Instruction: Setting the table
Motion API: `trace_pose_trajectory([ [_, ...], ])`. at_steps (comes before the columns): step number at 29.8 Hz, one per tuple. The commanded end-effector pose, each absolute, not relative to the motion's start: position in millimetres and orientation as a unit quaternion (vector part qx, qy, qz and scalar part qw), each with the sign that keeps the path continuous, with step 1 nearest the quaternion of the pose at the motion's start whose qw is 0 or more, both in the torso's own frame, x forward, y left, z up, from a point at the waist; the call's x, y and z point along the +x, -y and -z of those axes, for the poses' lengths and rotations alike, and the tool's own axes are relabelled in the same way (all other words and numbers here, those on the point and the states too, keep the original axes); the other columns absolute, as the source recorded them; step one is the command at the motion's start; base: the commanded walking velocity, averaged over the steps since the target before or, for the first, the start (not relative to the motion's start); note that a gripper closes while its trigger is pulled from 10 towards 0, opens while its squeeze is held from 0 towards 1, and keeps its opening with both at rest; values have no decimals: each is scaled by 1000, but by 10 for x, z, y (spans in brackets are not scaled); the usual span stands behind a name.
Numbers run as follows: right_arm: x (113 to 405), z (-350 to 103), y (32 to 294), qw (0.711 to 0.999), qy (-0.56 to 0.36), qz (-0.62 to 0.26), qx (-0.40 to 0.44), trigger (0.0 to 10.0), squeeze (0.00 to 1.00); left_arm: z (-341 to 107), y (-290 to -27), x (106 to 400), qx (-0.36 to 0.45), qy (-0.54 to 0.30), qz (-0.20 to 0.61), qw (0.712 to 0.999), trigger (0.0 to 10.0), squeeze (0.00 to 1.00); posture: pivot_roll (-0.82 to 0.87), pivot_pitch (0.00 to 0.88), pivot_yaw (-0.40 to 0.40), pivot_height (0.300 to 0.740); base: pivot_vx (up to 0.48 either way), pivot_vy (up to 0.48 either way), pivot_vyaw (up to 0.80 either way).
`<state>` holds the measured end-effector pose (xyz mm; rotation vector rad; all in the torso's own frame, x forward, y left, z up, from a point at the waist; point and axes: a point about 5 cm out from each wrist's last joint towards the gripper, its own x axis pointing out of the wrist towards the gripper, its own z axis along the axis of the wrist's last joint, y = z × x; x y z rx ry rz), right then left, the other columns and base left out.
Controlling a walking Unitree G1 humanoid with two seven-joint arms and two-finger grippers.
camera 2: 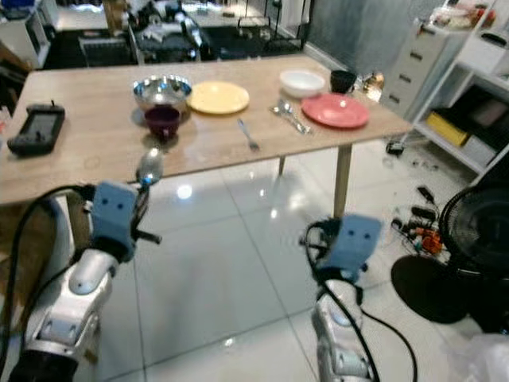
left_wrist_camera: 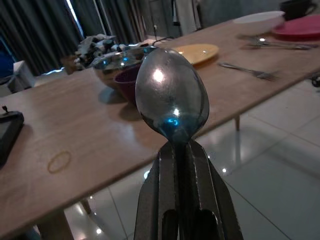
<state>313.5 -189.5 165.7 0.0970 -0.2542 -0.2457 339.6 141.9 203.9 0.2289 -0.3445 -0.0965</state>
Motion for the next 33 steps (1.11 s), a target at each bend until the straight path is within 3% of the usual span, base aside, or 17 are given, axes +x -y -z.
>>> trace_pose_trajectory([
  [1,3097,-1632,1953,982,119,135,51,10000,0,-2027,-1385,3370,108,168,56,978,10000,51,77,127,57,740,480,0,0],
  [33,3103,-1705,1885,984,121,118,53,10000,0,-2180,-1242,3407,137,191,100,967,10000,43,76,139,59,740,480,0,0],
])
